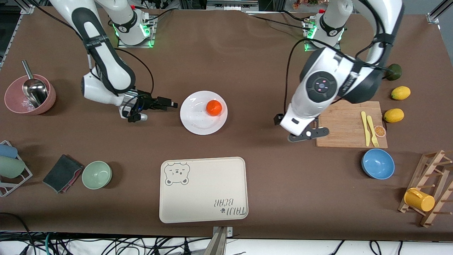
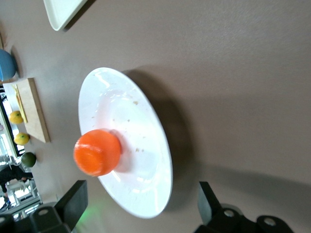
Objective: Place orange and plate with both arms
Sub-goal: 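Raise the left gripper away while the right gripper reaches the plate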
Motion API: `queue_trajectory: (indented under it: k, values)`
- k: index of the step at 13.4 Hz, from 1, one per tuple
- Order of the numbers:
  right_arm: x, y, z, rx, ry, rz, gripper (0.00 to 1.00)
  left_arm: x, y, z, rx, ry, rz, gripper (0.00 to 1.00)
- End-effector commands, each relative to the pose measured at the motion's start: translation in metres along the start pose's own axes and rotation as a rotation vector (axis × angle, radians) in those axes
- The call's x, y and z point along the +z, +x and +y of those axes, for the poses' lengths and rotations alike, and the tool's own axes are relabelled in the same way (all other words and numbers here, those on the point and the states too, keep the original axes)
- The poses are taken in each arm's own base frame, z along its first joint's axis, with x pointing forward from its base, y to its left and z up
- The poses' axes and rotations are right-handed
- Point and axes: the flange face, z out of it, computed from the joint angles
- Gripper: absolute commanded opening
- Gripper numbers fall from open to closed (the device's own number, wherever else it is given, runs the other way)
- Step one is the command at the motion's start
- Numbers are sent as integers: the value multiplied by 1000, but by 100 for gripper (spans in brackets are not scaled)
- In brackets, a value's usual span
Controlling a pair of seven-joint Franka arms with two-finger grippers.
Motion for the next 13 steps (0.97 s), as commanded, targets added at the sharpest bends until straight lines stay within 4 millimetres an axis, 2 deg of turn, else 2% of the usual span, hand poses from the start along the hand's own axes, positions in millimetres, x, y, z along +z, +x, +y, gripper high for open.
queue_trajectory:
  k: [1, 3, 5, 9, 10, 11, 12, 13]
  values:
    - [31, -1, 11, -12, 28, 21, 100, -15, -3, -20, 36, 12, -8, 100]
    - [37, -4, 12, 9, 47, 28, 100, -19, 2, -32, 57, 8, -8, 100]
    - [46, -1, 5, 2, 43, 34, 97, -28, 8, -53, 82, 8, -10, 100]
    - [69, 2, -7, -2, 29, 52, 83, -72, 14, -129, 174, 10, 8, 100]
    - [72, 2, -10, -6, 29, 50, 66, -78, 14, -144, 189, 13, 0, 100]
    - [73, 2, -9, -5, 28, 49, 38, -83, 19, -164, 195, 7, 6, 100]
    - [72, 2, -8, -21, 26, 47, 10, -91, 15, -172, 224, 10, 21, 100]
    - [71, 4, -7, -38, 29, 52, 0, -96, 15, -185, 239, 7, 26, 100]
